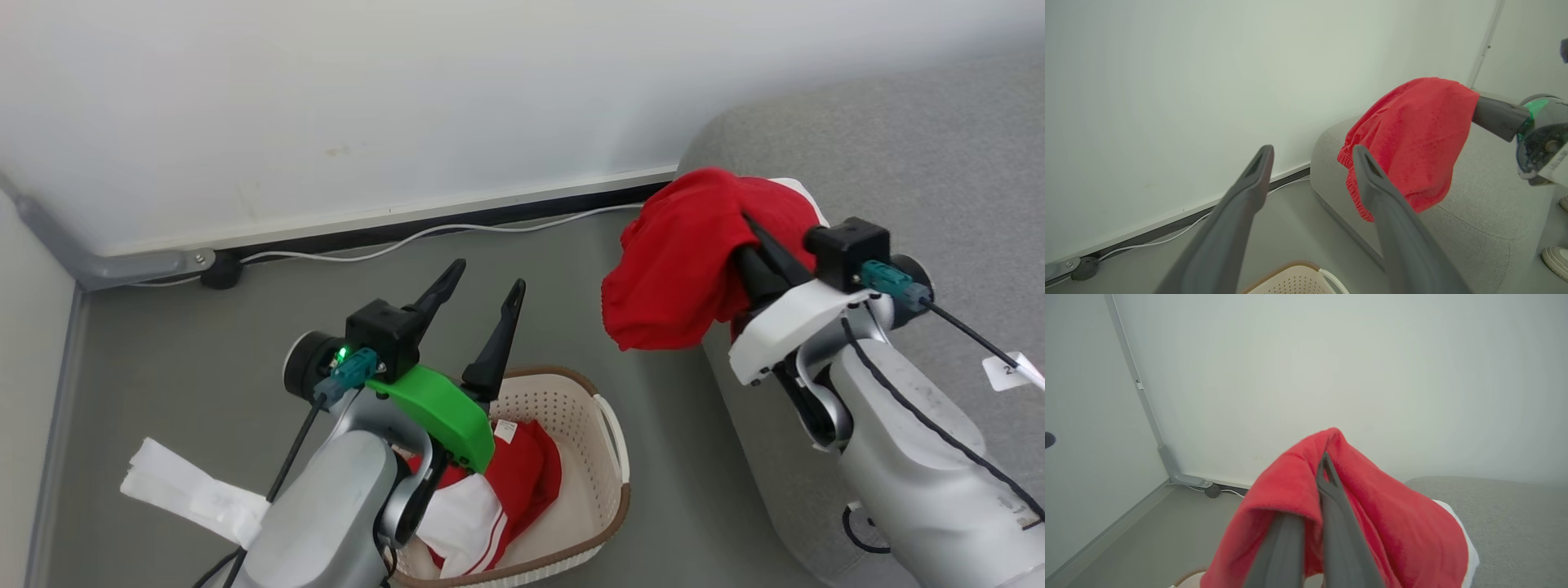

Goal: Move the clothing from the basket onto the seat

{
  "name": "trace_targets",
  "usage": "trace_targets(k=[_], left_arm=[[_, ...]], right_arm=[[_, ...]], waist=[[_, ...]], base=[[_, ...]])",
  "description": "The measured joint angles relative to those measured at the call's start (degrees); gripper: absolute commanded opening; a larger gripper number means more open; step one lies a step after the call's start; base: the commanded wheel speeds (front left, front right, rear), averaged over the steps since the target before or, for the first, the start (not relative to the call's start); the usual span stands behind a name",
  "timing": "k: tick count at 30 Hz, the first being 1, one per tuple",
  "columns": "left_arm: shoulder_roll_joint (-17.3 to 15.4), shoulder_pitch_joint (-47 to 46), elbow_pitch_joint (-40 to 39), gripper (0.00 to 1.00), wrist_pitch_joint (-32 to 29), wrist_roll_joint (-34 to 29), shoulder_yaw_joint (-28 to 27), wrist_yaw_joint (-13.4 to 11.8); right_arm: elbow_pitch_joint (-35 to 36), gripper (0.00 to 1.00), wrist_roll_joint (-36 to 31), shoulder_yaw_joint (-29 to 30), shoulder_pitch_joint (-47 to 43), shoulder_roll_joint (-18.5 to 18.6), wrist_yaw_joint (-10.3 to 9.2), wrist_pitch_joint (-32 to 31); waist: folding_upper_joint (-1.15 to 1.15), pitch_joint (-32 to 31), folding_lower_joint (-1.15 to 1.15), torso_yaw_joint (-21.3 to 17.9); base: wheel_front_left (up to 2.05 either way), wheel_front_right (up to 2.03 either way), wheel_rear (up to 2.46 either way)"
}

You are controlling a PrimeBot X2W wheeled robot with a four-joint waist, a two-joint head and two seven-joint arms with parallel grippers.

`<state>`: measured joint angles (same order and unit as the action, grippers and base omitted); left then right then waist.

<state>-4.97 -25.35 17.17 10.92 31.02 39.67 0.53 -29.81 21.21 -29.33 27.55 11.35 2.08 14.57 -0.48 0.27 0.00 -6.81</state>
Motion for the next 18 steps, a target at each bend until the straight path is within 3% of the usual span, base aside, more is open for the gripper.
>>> trace_targets(k=[7,18], left_arm=[[0.1,2.4,-0.1,1.00,0.5,0.5,1.1,0.5],[0.3,3.9,-1.2,1.00,0.8,0.5,2.7,0.6]], right_arm=[[1.9,0.00,0.1,4.0,-3.3,3.3,-2.16,0.0],[5.1,0.00,0.1,6.0,-6.1,5.5,-2.26,0.0]], waist=[[0.00,-0.2,0.00,-3.7],[0.00,0.2,0.00,-10.9]], base=[[0.00,0.00,0.00],[0.00,0.00,0.00]])
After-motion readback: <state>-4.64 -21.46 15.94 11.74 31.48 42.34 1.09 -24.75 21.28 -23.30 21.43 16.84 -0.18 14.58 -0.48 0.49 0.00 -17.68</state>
